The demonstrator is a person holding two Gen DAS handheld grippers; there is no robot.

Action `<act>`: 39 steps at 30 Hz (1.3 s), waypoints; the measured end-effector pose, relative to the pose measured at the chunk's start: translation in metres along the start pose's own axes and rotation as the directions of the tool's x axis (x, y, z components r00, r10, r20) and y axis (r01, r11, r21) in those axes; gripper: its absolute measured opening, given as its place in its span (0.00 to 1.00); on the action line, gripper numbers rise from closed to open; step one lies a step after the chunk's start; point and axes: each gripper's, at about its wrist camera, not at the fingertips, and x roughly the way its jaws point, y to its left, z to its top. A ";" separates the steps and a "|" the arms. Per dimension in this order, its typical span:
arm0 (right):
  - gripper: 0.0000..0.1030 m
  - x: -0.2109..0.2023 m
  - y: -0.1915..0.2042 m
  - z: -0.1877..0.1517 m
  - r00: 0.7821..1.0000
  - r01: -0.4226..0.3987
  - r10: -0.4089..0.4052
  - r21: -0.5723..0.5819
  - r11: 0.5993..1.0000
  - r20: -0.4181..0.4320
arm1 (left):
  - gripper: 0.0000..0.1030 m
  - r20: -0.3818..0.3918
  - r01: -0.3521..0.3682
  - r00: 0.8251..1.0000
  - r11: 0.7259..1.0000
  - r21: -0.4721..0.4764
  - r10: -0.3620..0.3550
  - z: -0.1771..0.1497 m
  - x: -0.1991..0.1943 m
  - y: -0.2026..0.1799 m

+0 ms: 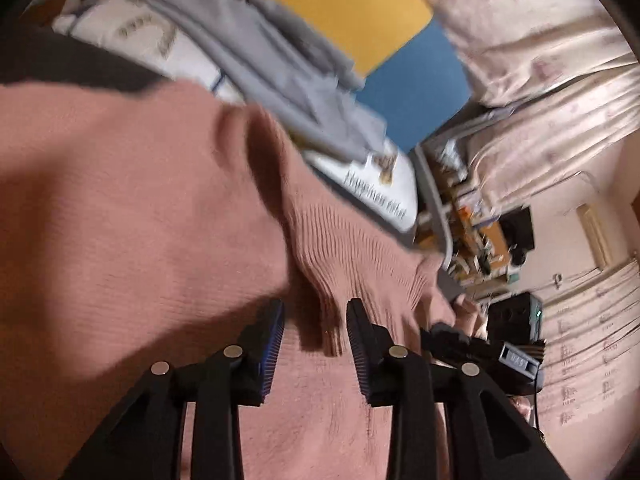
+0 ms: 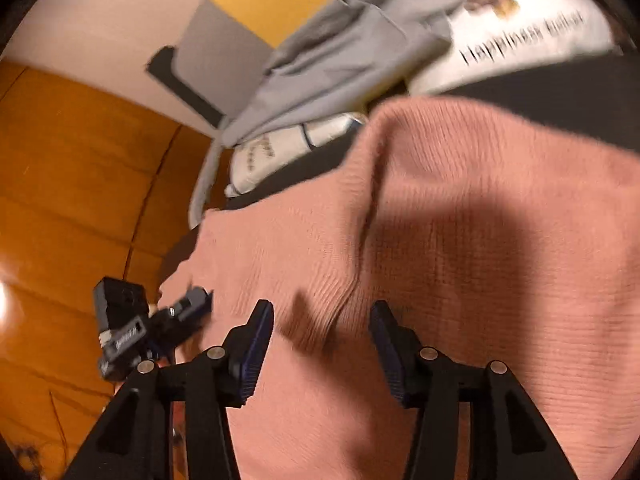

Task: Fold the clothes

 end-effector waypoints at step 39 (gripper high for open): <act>0.06 0.033 0.040 0.048 0.850 0.525 -0.450 -0.371 0.766 0.275 | 0.07 0.153 0.058 0.986 0.998 0.023 -0.060 -0.052 -0.009 0.012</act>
